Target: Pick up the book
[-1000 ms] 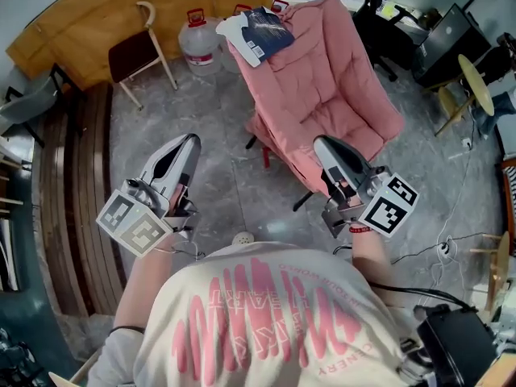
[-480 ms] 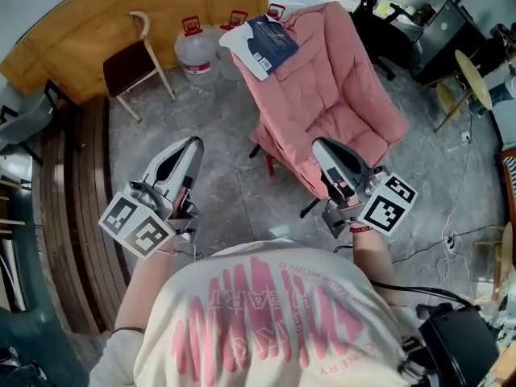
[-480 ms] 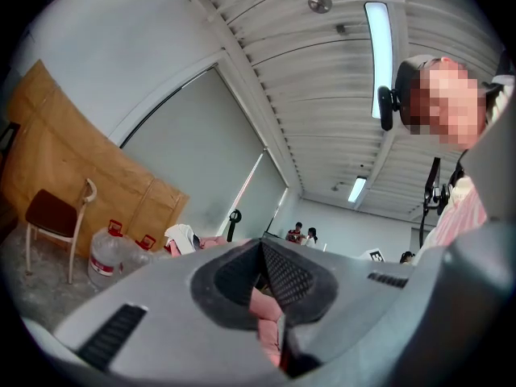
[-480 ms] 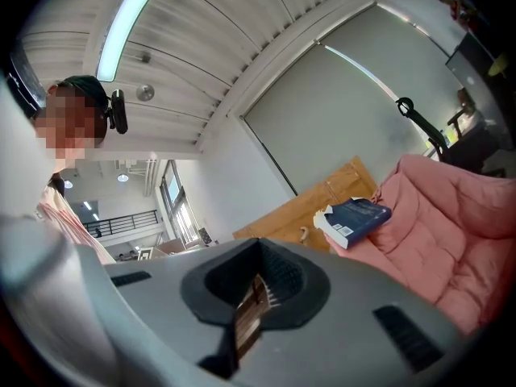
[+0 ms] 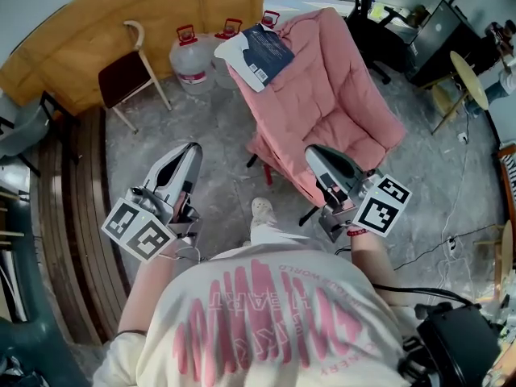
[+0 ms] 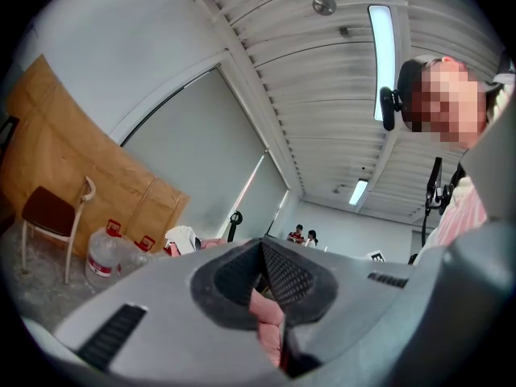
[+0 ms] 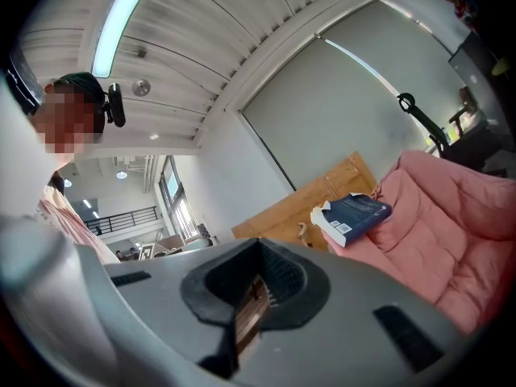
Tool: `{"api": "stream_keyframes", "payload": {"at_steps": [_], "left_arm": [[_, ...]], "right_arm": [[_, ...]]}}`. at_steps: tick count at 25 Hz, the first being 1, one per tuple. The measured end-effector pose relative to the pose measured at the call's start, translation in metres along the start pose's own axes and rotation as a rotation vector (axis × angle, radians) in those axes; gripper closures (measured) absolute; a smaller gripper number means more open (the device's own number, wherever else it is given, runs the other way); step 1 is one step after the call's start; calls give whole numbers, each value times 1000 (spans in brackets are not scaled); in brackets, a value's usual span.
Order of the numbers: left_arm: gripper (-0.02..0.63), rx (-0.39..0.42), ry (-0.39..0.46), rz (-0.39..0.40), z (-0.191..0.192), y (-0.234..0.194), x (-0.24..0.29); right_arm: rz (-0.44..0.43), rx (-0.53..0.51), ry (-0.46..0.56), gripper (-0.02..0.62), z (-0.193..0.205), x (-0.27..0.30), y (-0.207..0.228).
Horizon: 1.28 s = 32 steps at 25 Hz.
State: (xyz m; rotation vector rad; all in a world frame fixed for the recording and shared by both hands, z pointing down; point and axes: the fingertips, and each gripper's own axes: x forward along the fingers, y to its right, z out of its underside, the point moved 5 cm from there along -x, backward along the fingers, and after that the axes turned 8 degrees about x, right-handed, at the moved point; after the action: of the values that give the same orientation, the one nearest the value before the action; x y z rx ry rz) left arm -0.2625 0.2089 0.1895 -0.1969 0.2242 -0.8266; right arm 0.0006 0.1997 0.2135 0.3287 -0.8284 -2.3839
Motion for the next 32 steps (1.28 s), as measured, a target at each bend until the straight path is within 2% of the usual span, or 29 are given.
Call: {"api": "stream_keyframes", "payload": {"at_steps": [4, 17, 32], "left_arm": [[597, 0, -8, -8, -2, -28, 22], [597, 27, -7, -70, -14, -69, 76], [597, 31, -21, -165, -17, -112, 128]], "right_arm": [[-5, 21, -13, 588, -9, 30, 26], [-60, 59, -66, 588, -48, 88, 85], [-107, 93, -171, 588, -81, 149, 155]]}}
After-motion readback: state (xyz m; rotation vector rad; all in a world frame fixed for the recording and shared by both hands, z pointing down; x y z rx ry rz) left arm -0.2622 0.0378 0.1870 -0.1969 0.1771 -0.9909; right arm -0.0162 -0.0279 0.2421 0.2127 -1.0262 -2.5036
